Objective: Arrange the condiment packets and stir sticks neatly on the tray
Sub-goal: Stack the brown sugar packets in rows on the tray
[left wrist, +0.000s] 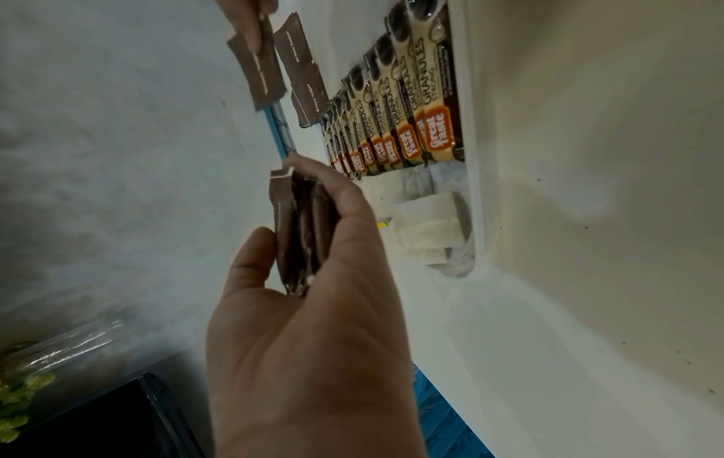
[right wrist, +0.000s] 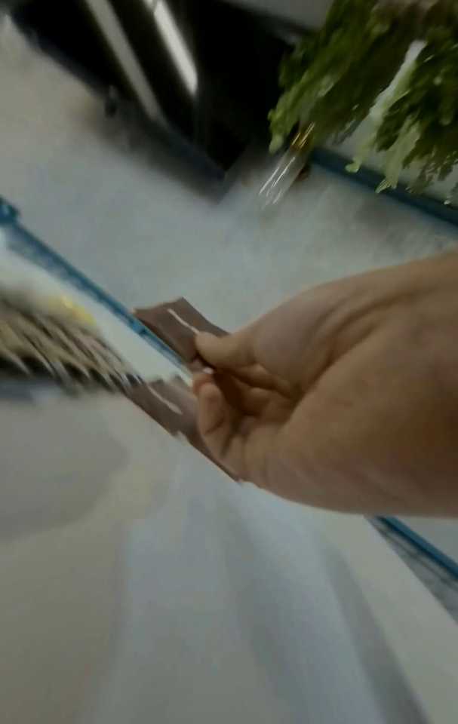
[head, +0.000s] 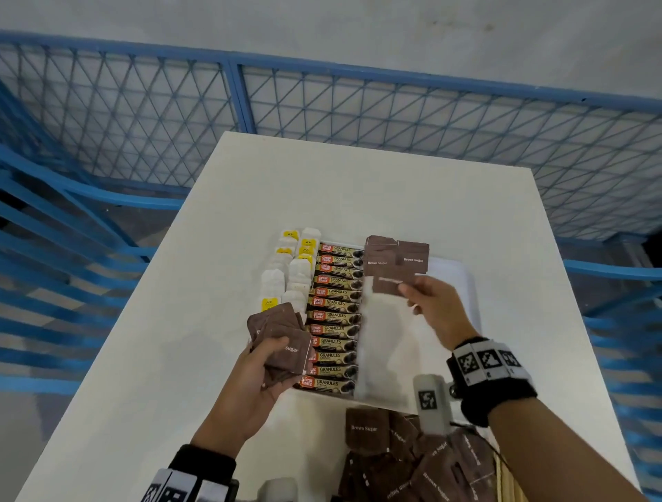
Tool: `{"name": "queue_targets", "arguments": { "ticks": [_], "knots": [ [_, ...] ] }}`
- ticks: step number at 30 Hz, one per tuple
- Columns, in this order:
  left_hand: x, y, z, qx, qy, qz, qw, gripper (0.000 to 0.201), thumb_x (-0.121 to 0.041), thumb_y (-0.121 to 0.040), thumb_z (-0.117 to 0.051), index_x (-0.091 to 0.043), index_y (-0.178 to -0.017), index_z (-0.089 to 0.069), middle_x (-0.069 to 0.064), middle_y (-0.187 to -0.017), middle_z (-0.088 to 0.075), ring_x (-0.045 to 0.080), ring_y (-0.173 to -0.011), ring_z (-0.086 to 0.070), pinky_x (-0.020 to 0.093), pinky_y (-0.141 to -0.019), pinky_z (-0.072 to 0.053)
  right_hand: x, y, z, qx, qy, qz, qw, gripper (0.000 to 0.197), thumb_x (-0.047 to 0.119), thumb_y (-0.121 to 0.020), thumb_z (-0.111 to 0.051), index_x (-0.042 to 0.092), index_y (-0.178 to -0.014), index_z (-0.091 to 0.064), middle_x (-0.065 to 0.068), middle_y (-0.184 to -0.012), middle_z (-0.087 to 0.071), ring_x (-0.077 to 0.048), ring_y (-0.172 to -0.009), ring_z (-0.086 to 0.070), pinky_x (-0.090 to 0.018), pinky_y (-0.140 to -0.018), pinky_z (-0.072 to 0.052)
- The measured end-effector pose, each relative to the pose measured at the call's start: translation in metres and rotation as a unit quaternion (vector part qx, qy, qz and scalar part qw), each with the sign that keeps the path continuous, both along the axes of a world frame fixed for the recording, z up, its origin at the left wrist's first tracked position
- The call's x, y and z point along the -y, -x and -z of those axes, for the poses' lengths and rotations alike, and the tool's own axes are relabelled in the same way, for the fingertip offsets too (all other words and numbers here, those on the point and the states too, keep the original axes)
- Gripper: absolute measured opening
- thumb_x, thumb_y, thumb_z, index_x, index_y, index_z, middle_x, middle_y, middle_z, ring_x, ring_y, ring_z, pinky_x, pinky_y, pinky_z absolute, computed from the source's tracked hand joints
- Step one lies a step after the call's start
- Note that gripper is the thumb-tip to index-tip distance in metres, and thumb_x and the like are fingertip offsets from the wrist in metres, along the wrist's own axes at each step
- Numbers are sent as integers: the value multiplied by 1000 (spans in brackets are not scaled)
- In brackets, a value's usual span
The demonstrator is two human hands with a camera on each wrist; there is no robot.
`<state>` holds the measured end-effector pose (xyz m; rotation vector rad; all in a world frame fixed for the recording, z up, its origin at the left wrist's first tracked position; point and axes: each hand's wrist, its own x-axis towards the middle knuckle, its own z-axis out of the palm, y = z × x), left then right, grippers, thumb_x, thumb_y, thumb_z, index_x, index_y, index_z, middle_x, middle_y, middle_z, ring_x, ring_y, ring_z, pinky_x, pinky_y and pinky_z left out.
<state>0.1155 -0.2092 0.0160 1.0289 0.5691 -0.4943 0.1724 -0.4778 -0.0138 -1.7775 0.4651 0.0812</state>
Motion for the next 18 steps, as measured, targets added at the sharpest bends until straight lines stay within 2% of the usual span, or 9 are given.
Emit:
{"name": "queue_targets", "arguments": {
  "ticks": [1, 3, 5, 7, 9, 11, 14, 15, 18],
  "knots": [
    [0, 0, 1, 3, -3, 0, 1000, 36, -10, -89, -52, -6, -125, -54, 16, -106, -68, 24, -88, -65, 32, -68, -55, 11, -7, 6, -3, 28, 30, 999, 3, 7, -85, -63, 6, -83, -63, -1, -65, -56, -12, -57, -46, -15, -51, -39],
    [1, -1, 1, 7, -8, 1, 1000, 34, -8, -90, -53, -7, -124, -55, 11, -99, -69, 20, -87, -65, 30, -63, -56, 29, -18, 15, -10, 68, 69, 995, 5, 8, -85, -64, 4, -88, -65, 2, -64, -54, -9, -57, -45, -9, -49, -37],
    [3, -2, 1, 11, -11, 4, 1000, 35, -6, -89, -54, -6, -124, -55, 10, -97, -70, 19, -86, -66, 29, -60, -58, 42, -29, 21, -9, 89, 87, 992, 10, 9, -84, -65, 2, -93, -66, 4, -65, -56, -7, -57, -46, -4, -49, -37],
    [3, -2, 2, 17, -16, 8, 1000, 36, -5, -87, -56, -5, -123, -55, 10, -97, -71, 18, -84, -68, 29, -62, -59, 49, -39, 26, -21, 113, 90, 989, 15, 10, -83, -67, 3, -96, -67, 1, -70, -59, -7, -61, -49, -9, -56, -39],
    [2, -2, 3, 23, -19, 13, 999, 36, -5, -86, -58, -6, -121, -56, 9, -95, -73, 17, -80, -71, 29, -63, -59, 52, -46, 30, -39, 142, 83, 986, 19, 14, -81, -70, 4, -98, -69, -3, -81, -63, -14, -73, -55, -17, -65, -40],
    [2, -2, 2, 30, -16, 17, 999, 33, -4, -85, -58, -7, -118, -58, 8, -93, -74, 16, -79, -72, 29, -63, -59, 52, -51, 31, -49, 149, 81, 984, 23, 17, -80, -71, 5, -100, -68, -3, -88, -63, -16, -84, -56, -18, -71, -40],
    [1, -2, 3, 37, -13, 18, 999, 30, -3, -85, -57, -9, -114, -60, 6, -93, -74, 15, -80, -71, 28, -63, -59, 47, -54, 32, -60, 155, 72, 983, 21, 17, -81, -71, 7, -100, -67, -2, -89, -61, -15, -84, -54, -3, -56, -37],
    [1, -2, 3, 37, -12, 19, 999, 29, -3, -86, -57, -10, -114, -61, 6, -94, -74, 15, -80, -71, 27, -63, -58, 45, -56, 33, -61, 162, 73, 982, 21, 17, -81, -71, 6, -99, -67, -2, -88, -61, -15, -84, -53, -3, -55, -36],
    [1, -2, 4, 34, -12, 17, 999, 29, -3, -86, -57, -9, -114, -61, 5, -93, -74, 14, -79, -71, 27, -63, -59, 41, -59, 38, -61, 173, 94, 978, 24, 16, -79, -72, 3, -99, -66, -2, -85, -60, -15, -83, -53, -12, -61, -37]
  ]
}}
